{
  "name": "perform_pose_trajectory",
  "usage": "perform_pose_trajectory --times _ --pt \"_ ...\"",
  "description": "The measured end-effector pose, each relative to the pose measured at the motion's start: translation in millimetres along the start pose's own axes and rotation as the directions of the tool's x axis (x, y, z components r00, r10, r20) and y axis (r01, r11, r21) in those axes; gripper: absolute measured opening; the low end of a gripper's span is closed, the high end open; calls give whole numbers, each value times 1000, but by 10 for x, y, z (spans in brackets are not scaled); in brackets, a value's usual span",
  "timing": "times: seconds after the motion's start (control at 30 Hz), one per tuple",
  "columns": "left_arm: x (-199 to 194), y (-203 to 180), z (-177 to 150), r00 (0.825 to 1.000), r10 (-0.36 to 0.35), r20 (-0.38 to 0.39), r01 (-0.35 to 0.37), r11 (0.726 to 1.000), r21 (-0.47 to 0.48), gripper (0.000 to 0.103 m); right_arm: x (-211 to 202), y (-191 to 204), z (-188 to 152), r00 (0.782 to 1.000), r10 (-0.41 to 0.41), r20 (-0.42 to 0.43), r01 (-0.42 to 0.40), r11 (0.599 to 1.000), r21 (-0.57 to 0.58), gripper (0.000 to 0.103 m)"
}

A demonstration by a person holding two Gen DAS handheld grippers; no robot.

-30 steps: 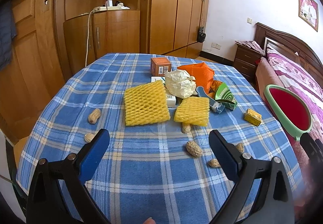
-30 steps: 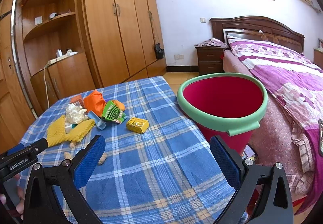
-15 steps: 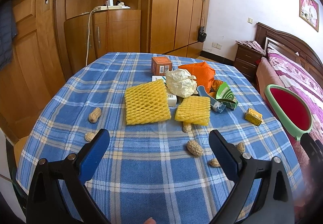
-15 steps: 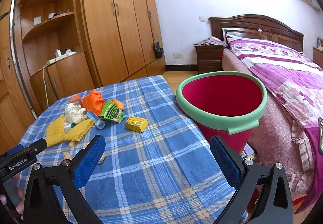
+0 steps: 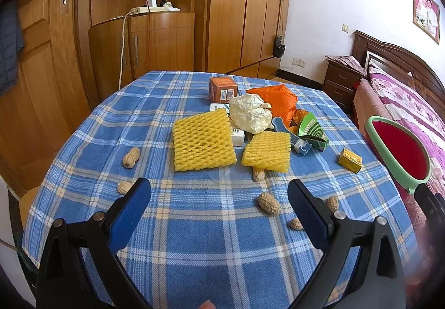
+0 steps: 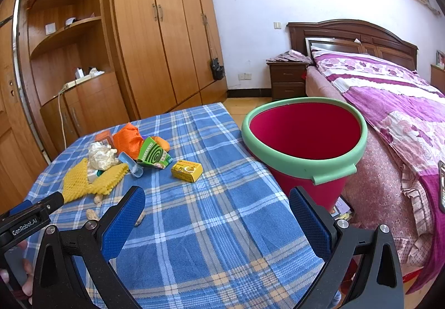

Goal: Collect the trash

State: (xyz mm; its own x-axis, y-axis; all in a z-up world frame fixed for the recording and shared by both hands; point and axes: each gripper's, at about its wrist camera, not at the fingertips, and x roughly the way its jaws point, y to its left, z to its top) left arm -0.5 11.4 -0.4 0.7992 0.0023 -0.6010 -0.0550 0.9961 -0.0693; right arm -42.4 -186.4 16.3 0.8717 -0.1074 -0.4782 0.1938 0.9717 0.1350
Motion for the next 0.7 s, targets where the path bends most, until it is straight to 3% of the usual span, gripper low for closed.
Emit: perform_pose_trajectory --times 0.7 --pt "2 26 -60 1000 2 -5 -2 1000 2 98 2 -2 2 1000 0 -1 0 1000 1 103"
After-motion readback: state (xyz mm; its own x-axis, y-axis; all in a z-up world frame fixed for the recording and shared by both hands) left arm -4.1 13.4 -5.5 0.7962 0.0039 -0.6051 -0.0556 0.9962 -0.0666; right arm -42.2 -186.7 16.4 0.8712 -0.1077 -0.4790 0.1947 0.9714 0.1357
